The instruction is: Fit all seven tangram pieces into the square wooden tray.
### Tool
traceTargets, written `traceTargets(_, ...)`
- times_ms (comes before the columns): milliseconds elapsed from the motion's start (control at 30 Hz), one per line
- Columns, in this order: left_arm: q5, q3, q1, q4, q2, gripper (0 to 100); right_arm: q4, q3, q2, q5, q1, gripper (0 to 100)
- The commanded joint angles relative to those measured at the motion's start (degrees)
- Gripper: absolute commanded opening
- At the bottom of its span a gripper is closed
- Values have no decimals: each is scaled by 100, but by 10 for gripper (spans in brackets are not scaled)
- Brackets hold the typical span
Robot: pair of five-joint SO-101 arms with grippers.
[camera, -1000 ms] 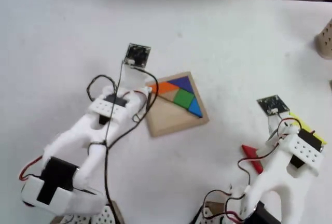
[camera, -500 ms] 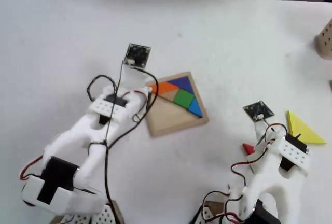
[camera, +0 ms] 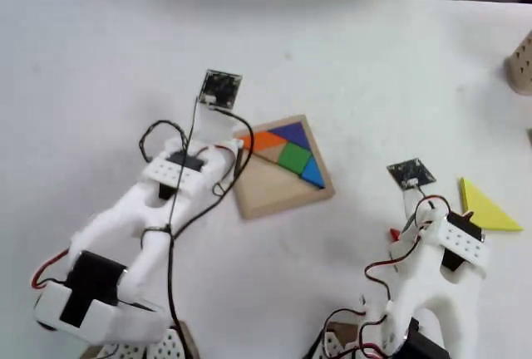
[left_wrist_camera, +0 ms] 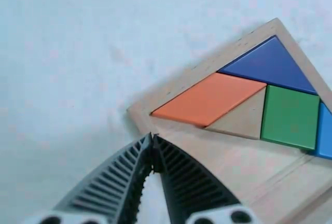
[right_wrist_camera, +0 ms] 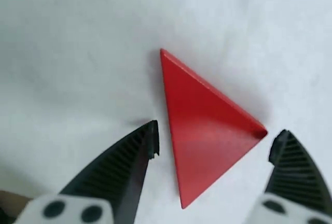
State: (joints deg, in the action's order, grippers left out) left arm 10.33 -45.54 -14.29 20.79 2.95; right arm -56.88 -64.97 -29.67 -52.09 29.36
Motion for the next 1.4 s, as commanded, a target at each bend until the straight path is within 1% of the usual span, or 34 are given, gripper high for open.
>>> traceTargets(0, 123, 299, 66, -149, 22, 28, 66, 44, -145, 290, -75, 333)
traceTargets(133, 123, 299, 66, -149, 22, 28, 40, 53, -145, 466, -75, 324)
traceTargets(267, 123, 299, 66, -149, 22, 28, 40, 53, -145, 440, -75, 247)
traceTargets(300, 123, 299, 66, -149, 22, 28, 40, 53, -145, 431, -75, 243)
traceTargets(400, 105, 299, 66, -149, 22, 28, 66, 79, -145, 431, -84, 280)
traceTargets(533, -246, 299, 66, -149, 22, 28, 40, 211, -145, 448, -31, 324)
traceTargets(600, -290, 299, 66, -149, 22, 28, 13, 308, -145, 457, -22, 323)
traceTargets(700, -308, 299, 66, -149, 22, 28, -462, 589, -57, 431, -66, 323)
traceTargets(833, -308, 299, 66, -149, 22, 28, -971, 1099, 646, 308, -224, 323)
traceTargets(1100, -308, 299, 66, -149, 22, 28, -971, 1925, 2352, -18, -136, 323)
traceTargets(1200, -308, 308, 66, -149, 22, 28, -945, 2084, 2589, -53, -22, 323)
traceTargets(1367, -316, 352, 66, -149, 4, 28, -963, 2084, 2510, -316, 207, 323)
